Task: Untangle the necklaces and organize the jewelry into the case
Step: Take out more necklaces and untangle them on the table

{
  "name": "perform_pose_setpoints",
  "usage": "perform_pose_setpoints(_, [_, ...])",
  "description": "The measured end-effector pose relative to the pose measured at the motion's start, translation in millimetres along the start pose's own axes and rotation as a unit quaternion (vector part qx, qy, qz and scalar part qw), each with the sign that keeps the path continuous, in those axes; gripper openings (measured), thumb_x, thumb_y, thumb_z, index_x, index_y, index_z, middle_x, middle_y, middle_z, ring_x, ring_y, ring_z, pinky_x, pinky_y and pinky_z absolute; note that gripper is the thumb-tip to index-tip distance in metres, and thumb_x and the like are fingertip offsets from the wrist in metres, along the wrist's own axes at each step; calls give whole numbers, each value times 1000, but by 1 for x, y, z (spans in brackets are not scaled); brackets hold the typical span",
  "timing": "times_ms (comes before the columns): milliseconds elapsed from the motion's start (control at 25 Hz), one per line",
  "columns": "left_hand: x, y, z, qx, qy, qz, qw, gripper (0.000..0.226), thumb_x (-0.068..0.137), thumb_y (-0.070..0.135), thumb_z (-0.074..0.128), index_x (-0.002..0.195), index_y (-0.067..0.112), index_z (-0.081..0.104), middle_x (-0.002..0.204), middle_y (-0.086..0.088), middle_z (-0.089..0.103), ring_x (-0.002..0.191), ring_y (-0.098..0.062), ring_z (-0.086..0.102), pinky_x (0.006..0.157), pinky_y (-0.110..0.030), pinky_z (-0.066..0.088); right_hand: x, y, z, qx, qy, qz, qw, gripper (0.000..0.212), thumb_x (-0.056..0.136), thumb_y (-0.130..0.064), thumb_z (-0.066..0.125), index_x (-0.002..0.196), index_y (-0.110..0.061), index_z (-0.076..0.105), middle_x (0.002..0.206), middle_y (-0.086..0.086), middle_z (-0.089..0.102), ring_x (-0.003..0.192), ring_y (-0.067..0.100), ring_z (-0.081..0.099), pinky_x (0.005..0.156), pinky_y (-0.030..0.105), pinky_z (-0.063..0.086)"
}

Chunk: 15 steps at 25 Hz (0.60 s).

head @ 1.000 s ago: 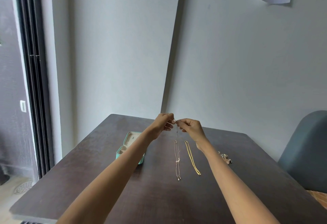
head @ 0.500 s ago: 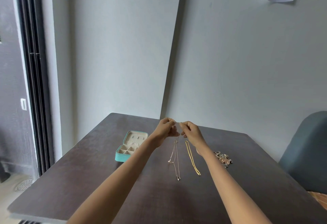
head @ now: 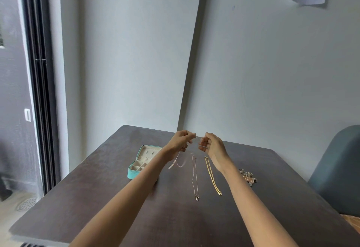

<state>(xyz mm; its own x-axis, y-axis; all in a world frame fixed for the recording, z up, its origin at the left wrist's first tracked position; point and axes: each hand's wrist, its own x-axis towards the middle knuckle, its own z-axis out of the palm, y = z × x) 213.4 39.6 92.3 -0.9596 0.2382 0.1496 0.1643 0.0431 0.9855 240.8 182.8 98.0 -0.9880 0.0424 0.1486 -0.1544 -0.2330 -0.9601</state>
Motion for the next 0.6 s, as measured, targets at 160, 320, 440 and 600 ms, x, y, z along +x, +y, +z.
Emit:
perform_pose_setpoints(160, [-3, -6, -4, 84, -52, 12, 995, 24, 94, 32, 56, 76, 16, 61, 62, 2, 47, 52, -9, 32, 45, -16, 26, 4, 3, -2, 130, 34, 21, 991, 28, 99, -15, 37, 71, -14, 43, 59, 1, 48, 55, 14, 49, 57, 23, 49])
perform_pose_setpoints(320, [-2, -11, -6, 85, -46, 5, 995, 31, 96, 33, 51, 71, 15, 54, 58, 3, 37, 51, -9, 28, 46, -18, 23, 8, 7, -10, 135, 41, 25, 990, 26, 98, -19, 41, 72, -16, 38, 47, -5, 40, 37, 7, 33, 38, 19, 26])
perform_pose_setpoints(440, [-1, -24, -6, 49, -4, -36, 998, 39, 99, 32, 44, 62, 19, 38, 53, 4, 30, 46, -8, 23, 45, -20, 18, 9, -2, -9, 107, 28, -5, 994, 24, 96, -14, 46, 73, -16, 39, 48, -6, 38, 35, 5, 28, 36, 18, 18])
perform_pose_setpoints(600, [0, -41, -8, -33, 71, -91, 993, 43, 98, 32, 41, 58, 23, 29, 41, 10, 27, 37, -7, 19, 41, -19, 14, 16, -32, 4, 70, 20, -50, 996, 16, 93, -6, 46, 81, -15, 46, 48, -7, 39, 33, 4, 26, 34, 17, 15])
